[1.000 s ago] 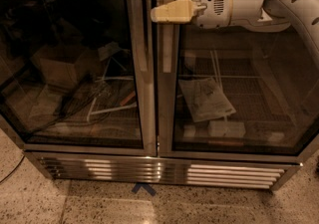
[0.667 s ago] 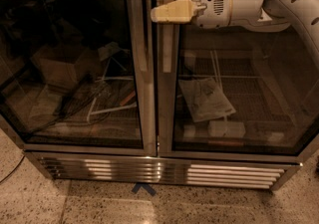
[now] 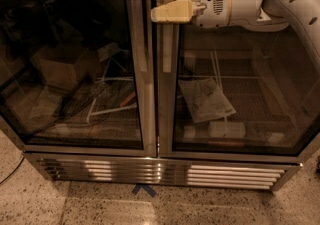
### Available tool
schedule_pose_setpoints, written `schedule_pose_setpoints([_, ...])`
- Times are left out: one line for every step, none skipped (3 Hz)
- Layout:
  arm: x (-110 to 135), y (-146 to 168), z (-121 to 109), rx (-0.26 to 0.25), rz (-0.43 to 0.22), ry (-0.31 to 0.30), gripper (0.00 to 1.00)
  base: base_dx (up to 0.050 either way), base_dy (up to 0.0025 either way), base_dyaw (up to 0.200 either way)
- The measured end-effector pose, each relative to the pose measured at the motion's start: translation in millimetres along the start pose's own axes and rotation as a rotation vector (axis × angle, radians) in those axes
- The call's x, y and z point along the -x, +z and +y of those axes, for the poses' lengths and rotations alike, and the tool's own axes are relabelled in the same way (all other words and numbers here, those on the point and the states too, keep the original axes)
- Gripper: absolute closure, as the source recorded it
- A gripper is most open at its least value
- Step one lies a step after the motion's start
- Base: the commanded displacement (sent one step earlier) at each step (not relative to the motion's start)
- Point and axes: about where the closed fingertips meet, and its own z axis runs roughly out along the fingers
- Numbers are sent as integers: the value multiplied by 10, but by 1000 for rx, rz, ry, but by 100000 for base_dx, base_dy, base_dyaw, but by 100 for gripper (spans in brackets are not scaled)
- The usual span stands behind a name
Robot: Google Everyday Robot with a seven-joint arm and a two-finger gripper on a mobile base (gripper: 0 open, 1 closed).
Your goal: Place blue chip bag into bottom drawer
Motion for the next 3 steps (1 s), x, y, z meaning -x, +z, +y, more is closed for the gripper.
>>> schedule_pose_setpoints([-7, 11, -37, 0, 0, 0, 100, 0, 0, 0])
schedule_pose_setpoints([4, 62, -91, 0, 0, 0, 100, 0, 0, 0])
schedule_pose_setpoints([4, 63, -91, 0, 0, 0, 100, 0, 0, 0])
